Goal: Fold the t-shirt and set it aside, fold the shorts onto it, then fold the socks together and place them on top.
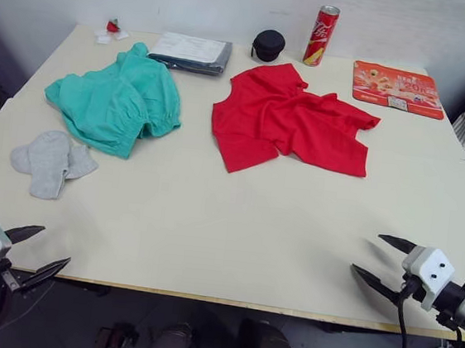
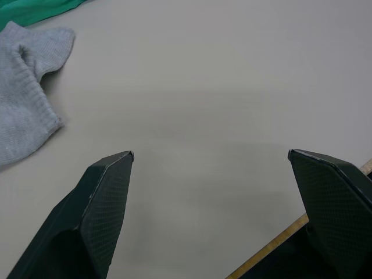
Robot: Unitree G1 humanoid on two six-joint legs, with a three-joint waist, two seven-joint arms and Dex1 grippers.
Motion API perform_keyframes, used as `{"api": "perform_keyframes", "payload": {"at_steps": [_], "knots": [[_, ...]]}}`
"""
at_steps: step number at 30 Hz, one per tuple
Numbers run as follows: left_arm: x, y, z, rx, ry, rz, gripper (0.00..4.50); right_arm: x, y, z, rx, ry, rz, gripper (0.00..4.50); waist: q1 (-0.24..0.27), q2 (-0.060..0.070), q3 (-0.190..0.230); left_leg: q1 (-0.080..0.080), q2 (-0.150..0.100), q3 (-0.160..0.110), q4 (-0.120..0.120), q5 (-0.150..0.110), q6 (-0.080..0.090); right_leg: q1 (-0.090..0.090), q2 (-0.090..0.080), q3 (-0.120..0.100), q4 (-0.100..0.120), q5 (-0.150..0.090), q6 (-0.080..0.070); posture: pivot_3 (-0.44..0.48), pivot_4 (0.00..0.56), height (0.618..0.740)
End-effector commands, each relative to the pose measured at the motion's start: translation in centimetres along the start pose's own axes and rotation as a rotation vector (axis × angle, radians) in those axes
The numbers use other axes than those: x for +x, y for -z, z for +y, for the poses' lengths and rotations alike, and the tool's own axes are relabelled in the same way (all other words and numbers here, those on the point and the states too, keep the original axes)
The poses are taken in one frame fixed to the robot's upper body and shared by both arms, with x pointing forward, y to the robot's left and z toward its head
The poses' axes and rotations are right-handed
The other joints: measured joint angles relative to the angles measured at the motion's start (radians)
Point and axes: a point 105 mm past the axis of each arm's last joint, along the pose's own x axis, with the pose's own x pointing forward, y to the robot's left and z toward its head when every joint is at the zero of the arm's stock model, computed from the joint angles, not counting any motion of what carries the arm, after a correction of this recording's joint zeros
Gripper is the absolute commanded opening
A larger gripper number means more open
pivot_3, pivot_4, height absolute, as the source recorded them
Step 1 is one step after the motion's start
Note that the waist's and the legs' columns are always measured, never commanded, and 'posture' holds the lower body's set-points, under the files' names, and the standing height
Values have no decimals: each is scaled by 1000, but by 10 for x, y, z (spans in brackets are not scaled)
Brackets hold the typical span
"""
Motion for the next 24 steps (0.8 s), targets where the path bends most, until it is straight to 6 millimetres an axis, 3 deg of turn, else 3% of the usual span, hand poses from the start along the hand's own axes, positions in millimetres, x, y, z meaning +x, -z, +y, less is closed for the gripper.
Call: {"api": "perform_keyframes", "payload": {"at_steps": [1,7,13,17,19,21,24], "knots": [[-6,-5,2,32,-28,-12,4477,2,-8,1,3,-3,-34,4500,0,0,0,0,0,0,0,0,0,0,0,0,0,0,0,0,150,740],[0,-14,-5,2,14,-42,4477,7,-15,-2,29,14,-62,4500,0,0,0,0,0,0,0,0,0,0,0,0,1,0,0,0,150,740],[27,-47,-14,-12,103,-105,4477,15,-37,-25,54,95,-129,4500,0,0,0,0,0,0,1,1,0,0,0,0,1,0,0,0,150,740],[72,-101,-27,24,199,-204,4477,34,-61,-64,-1,132,-120,4500,1,1,1,0,0,0,3,1,0,1,0,0,3,0,1,0,150,740],[93,-117,-35,26,248,-208,4477,49,-67,-81,-3,150,-106,4500,-2,1,1,0,-1,0,5,3,0,1,-1,1,4,2,1,0,150,740],[117,-127,-37,61,254,-198,4477,66,-71,-93,-27,145,-81,4500,-4,1,0,1,-1,0,4,4,-1,1,0,0,4,3,1,0,150,740],[163,-154,-41,67,247,-222,4477,98,-61,-112,-17,141,42,4500,-6,1,1,-1,-1,2,3,7,-1,0,2,0,4,3,1,0,150,740]]}}
